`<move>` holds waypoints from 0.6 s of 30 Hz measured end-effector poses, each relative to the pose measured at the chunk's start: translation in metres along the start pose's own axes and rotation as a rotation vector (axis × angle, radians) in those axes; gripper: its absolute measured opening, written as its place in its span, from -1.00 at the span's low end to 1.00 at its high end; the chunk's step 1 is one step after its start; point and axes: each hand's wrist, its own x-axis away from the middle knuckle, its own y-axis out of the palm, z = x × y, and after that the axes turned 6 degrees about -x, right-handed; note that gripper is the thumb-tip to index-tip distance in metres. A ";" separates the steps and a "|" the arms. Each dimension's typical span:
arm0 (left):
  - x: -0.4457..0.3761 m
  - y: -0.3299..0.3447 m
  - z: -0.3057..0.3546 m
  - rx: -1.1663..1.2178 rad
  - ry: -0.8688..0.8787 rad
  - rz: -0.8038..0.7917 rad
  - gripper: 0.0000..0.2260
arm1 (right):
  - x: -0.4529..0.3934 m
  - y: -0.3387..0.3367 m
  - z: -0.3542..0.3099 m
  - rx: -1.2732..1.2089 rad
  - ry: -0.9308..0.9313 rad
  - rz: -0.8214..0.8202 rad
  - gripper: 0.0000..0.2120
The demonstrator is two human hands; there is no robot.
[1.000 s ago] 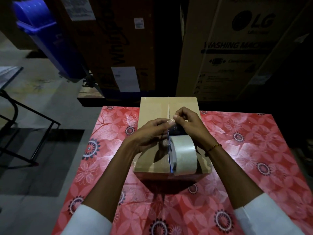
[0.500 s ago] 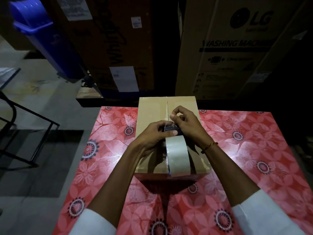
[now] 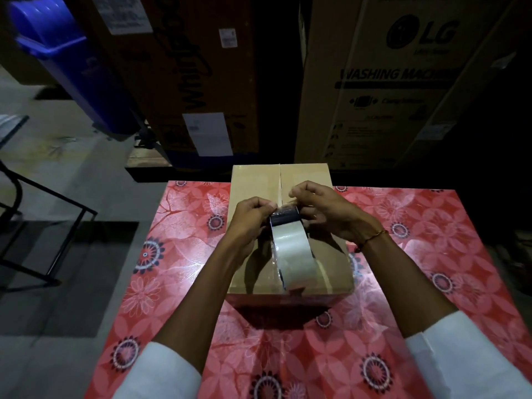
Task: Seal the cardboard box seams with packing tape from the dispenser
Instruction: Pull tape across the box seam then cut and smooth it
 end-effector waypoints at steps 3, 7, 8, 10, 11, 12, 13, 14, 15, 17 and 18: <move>-0.003 0.001 -0.001 0.005 -0.008 -0.006 -0.90 | 0.003 0.000 0.004 -0.043 -0.028 0.047 -0.83; -0.003 0.000 -0.001 0.009 0.001 -0.024 -0.89 | 0.000 0.005 0.010 -0.004 -0.094 0.131 -0.96; -0.003 -0.001 -0.002 0.014 0.003 -0.034 -0.90 | 0.000 0.005 0.010 0.027 -0.095 0.133 -0.97; -0.005 -0.003 -0.003 0.029 0.003 -0.054 -0.91 | -0.001 0.004 0.009 0.090 -0.113 0.136 -0.95; -0.007 -0.005 -0.004 0.036 0.001 -0.069 -0.91 | -0.002 0.004 0.009 0.097 -0.124 0.136 -0.95; -0.007 -0.008 -0.004 0.045 -0.005 -0.089 -0.90 | -0.001 0.006 0.009 0.086 -0.135 0.135 -0.95; -0.007 -0.010 -0.003 0.058 -0.014 -0.115 -0.89 | 0.000 0.007 0.009 0.073 -0.148 0.136 -0.95; -0.006 -0.012 -0.001 0.076 -0.026 -0.146 -0.89 | 0.000 0.008 0.008 0.063 -0.155 0.140 -0.94; -0.006 -0.014 0.000 0.098 -0.037 -0.177 -0.90 | 0.001 0.009 0.008 0.062 -0.159 0.145 -0.93; -0.007 -0.018 0.001 0.147 -0.062 -0.236 -0.93 | 0.000 0.009 0.006 0.071 -0.157 0.147 -0.90; -0.009 -0.020 0.001 0.164 -0.075 -0.262 -0.93 | -0.001 0.009 0.005 0.079 -0.155 0.143 -0.90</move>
